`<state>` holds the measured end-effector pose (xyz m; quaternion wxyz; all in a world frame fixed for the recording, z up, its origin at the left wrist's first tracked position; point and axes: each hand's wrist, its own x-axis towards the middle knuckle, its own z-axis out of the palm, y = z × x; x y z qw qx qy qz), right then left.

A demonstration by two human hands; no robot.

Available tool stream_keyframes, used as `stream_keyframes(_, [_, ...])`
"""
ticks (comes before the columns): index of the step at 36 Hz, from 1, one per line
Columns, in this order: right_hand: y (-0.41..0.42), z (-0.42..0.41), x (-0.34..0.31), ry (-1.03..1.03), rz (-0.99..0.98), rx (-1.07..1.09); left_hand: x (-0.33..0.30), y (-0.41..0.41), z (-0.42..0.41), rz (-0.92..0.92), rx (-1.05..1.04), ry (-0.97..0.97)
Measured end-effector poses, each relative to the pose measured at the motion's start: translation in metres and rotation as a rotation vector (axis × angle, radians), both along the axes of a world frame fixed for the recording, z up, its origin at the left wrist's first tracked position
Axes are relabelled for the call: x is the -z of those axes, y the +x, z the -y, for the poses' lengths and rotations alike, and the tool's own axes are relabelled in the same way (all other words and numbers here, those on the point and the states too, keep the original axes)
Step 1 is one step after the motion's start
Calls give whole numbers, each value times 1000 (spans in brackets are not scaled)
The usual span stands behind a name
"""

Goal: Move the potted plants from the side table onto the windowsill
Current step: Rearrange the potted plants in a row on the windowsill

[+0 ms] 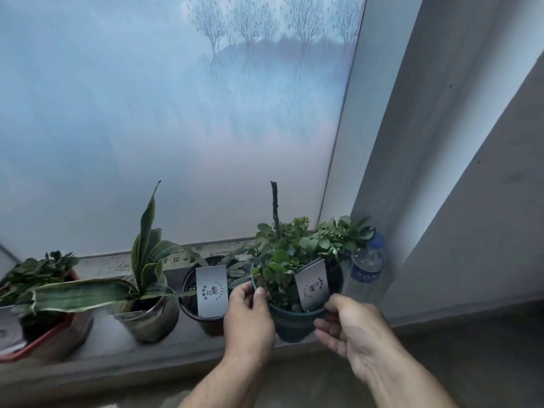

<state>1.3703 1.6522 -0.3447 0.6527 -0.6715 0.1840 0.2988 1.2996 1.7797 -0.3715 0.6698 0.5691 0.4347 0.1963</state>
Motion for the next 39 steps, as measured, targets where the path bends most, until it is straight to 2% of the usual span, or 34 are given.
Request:
stream_keyframes(4, [12, 1, -3, -100, 223, 15, -3, -7, 15, 37, 21, -43])
stream_keyframes(7, [16, -2, 0, -112, 309, 46, -1, -10, 25, 90, 47, -82])
stream_keyframes(12, [19, -4, 0, -51, 248, 100, -5, -7, 18, 154, 47, -131])
stream_keyframes(19, [24, -10, 21, -66, 317, 157, -11, -3, 14, 129, 73, -50])
stream_keyframes(25, [18, -12, 12, -42, 263, 177, -10, -2, 9, 86, 110, -17])
stream_keyframes(31, [24, -12, 28, -48, 273, 178, -4, -1, 5, 67, 130, -37])
stream_keyframes(39, [22, -8, 18, -45, 240, 167, -16, -13, 3, 75, 176, -93])
